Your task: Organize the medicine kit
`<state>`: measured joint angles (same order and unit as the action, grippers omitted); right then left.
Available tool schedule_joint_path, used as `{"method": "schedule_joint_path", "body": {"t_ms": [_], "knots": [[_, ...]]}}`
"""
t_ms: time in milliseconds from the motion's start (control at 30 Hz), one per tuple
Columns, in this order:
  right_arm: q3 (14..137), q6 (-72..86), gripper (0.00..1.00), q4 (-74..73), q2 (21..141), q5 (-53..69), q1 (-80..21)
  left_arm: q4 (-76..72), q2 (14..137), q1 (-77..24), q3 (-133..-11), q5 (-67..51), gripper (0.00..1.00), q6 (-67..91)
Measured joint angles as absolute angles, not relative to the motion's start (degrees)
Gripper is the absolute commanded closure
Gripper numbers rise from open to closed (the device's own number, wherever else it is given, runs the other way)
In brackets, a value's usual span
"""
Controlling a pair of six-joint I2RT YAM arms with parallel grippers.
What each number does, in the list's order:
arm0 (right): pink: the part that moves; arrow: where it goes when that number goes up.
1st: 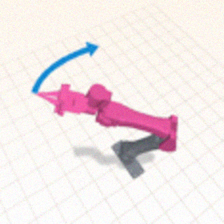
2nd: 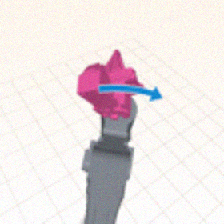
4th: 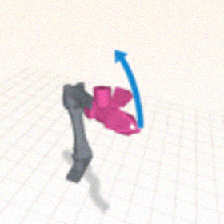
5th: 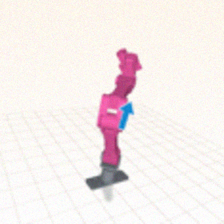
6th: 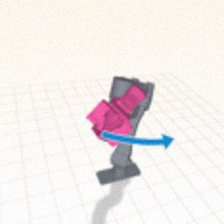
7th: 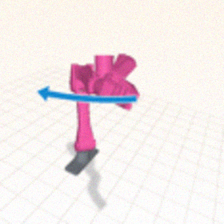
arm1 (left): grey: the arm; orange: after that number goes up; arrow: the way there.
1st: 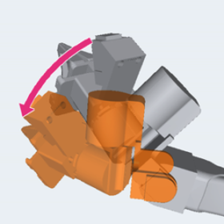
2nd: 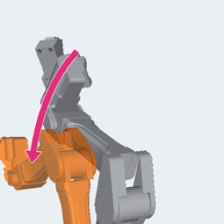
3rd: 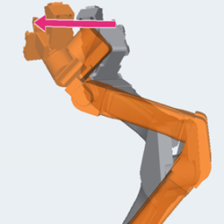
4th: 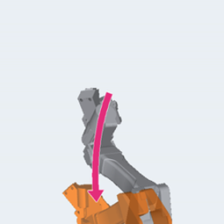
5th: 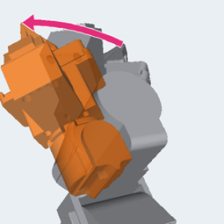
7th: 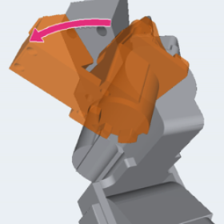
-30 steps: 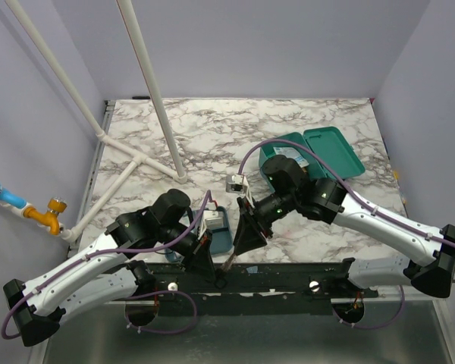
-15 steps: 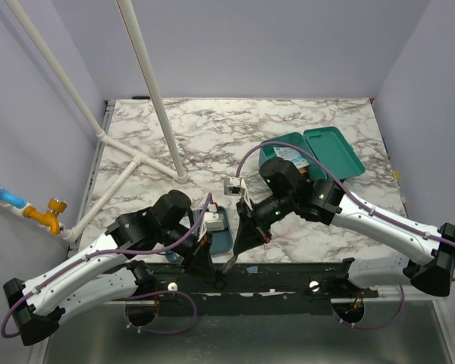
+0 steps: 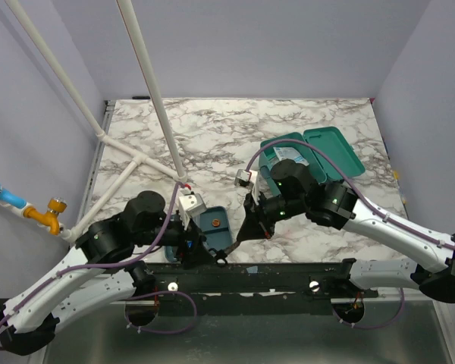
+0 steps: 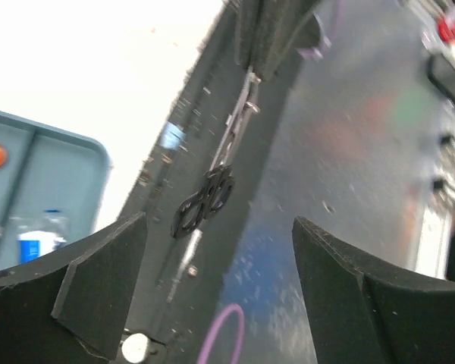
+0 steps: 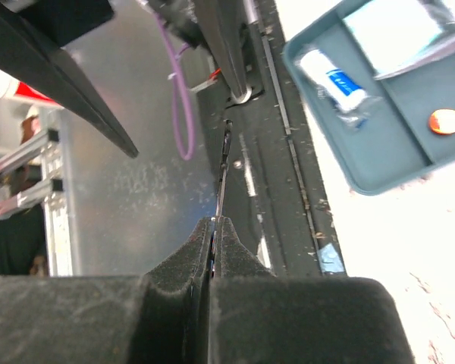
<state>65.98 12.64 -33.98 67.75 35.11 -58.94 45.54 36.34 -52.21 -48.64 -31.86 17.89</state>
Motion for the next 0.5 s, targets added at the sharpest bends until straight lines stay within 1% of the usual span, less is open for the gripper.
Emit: {"method": "schedule_joint_path", "body": {"t_ms": [267,333,500], "knots": [[66.08,18.96,0.99,-34.68,62.04,15.22,-58.94,43.51,24.71,-52.14,-48.77,-8.82,0.16,22.87],[66.32,21.45,0.99,-34.76,61.19,8.78,-58.92,42.04,21.45,-52.14,-47.0,-4.01,0.15,24.08],[66.94,27.46,0.99,-34.83,60.62,-7.07,-58.81,39.11,14.0,-52.14,-41.01,3.88,0.11,26.37]]}}
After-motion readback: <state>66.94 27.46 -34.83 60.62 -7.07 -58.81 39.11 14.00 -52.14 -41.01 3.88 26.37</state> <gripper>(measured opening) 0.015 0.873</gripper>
